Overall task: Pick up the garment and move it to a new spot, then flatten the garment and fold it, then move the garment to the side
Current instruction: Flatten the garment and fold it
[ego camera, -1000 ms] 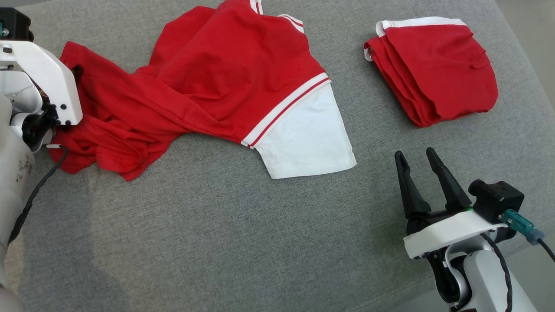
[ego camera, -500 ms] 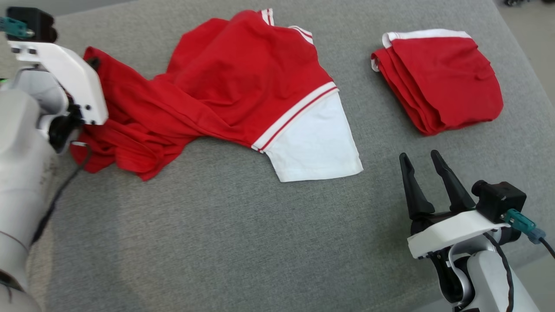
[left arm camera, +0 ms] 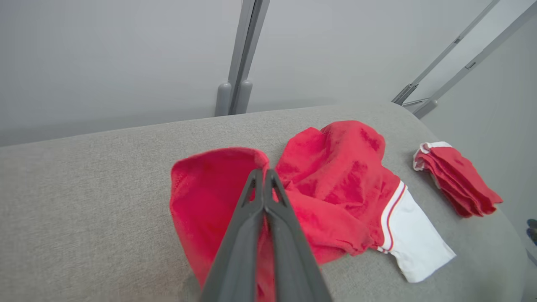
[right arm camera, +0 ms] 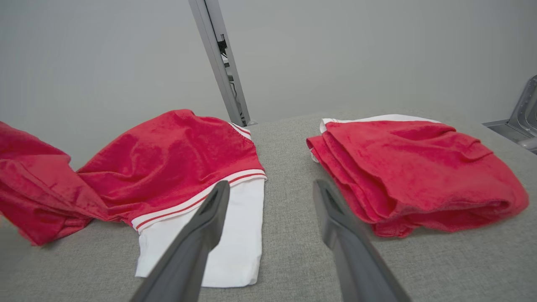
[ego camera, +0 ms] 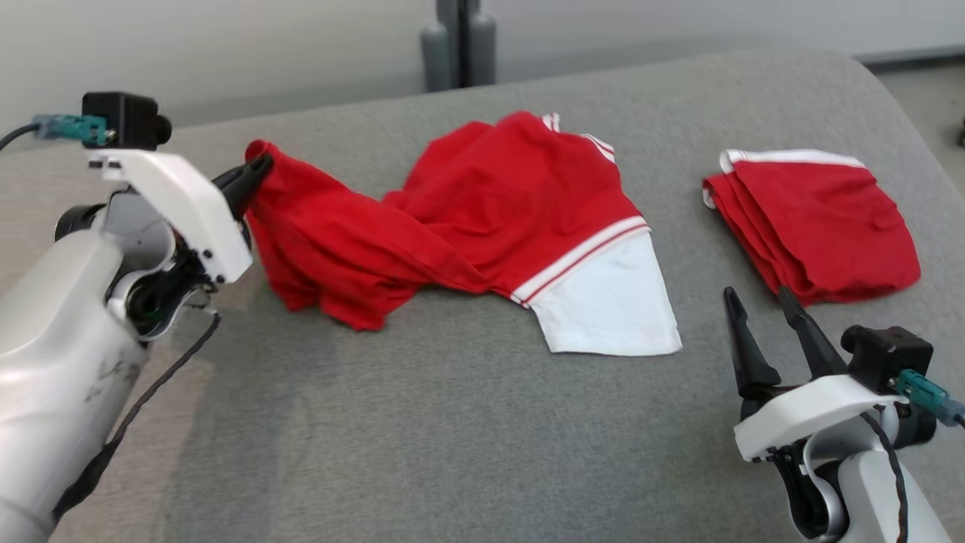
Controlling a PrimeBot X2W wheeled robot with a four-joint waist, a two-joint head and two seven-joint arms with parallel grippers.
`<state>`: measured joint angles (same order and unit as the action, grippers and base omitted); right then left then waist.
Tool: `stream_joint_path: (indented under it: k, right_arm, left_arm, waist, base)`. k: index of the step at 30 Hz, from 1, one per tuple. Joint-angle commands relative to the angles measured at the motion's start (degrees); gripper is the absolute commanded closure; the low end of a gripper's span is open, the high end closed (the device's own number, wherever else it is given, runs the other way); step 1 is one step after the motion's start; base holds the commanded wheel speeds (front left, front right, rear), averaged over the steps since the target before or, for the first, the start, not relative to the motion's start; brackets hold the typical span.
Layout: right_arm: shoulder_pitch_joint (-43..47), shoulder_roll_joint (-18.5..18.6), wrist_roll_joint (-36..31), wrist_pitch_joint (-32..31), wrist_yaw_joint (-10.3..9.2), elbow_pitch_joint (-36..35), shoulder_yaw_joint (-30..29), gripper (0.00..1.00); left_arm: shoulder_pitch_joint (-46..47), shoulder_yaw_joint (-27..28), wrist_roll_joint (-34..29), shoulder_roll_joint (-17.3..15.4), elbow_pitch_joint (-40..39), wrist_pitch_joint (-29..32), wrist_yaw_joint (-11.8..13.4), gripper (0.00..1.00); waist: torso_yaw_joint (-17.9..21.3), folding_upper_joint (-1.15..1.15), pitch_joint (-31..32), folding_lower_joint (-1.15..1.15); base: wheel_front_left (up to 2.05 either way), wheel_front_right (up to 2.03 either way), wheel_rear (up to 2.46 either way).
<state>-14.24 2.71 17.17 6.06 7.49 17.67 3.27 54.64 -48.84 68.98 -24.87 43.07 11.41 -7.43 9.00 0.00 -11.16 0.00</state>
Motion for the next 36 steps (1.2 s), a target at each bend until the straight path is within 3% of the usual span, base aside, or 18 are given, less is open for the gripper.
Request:
stream_joint_path:
  k: [1, 2, 8, 13, 18, 23, 28, 32, 36]
  right_arm:
    - [1.17, 0.47, -0.16, -0.62, 0.01, 0.07, -0.52, 0.00]
    - [1.17, 0.47, -0.16, -0.62, 0.01, 0.07, -0.52, 0.00]
    - [2.98, 0.79, 1.27, -2.31, 0.01, 0.98, -0.81, 0.00]
    - [3.61, 1.39, 2.09, -3.20, 0.01, 1.49, -0.92, 0.00]
    - [4.27, 2.15, 2.34, -3.52, 0.01, 1.21, -1.75, 0.00]
    - [5.20, 2.71, 2.12, -4.24, 0.01, 0.32, -3.02, 0.00]
    - [5.79, 3.15, 1.55, -5.20, 0.01, -1.14, -4.08, 0.00]
    - [6.16, 2.87, 1.22, -5.91, 0.01, -1.83, -4.22, 0.00]
    - [6.35, 2.39, 1.44, -6.06, 0.01, -1.67, -3.73, 0.00]
  left_arm:
    - [-2.63, 0.44, 1.80, -1.97, -3.40, 0.64, -0.10, 1.00]
    - [-2.63, 0.44, 1.80, -1.97, -3.40, 0.64, -0.10, 1.00]
    - [-11.56, 2.54, 7.35, -10.97, -17.26, 2.53, 0.51, 1.00]
    - [-20.74, 3.67, 10.05, -18.24, -30.20, 1.88, 4.07, 1.00]
    - [-30.21, 3.42, 11.47, -23.07, -41.11, -0.99, 7.13, 1.00]
    - [-38.74, 2.43, 12.37, -25.28, -47.60, -4.74, 8.52, 1.00]
    - [-43.90, 1.01, 13.52, -25.57, -50.09, -6.38, 7.64, 1.00]
    - [-45.48, -1.35, 11.77, -24.60, -49.07, -5.76, 7.88, 1.00]
    - [-46.12, -2.96, 11.45, -21.63, -44.04, -5.80, 8.24, 1.00]
  waist:
    - [-3.24, 0.00, 3.60, 0.00]
    - [-3.24, 0.00, 3.60, 0.00]
    - [-4.58, 0.00, 6.13, 0.00]
    - [-4.95, 0.00, 6.72, 0.00]
    - [-5.14, 0.00, 6.86, 0.00]
    - [-5.53, 0.00, 6.75, 0.00]
    - [-6.28, 0.00, 6.70, 0.00]
    - [-6.89, 0.00, 6.54, 0.00]
    - [-7.23, 0.00, 6.26, 0.00]
  base:
    - [0.00, 0.00, 0.00]
    - [0.00, 0.00, 0.00]
    - [0.00, 0.00, 0.00]
    - [0.00, 0.00, 0.00]
    - [0.00, 0.00, 0.00]
    - [0.00, 0.00, 0.00]
    - [0.00, 0.00, 0.00]
    - [0.00, 0.00, 0.00]
    - [0.00, 0.00, 0.00]
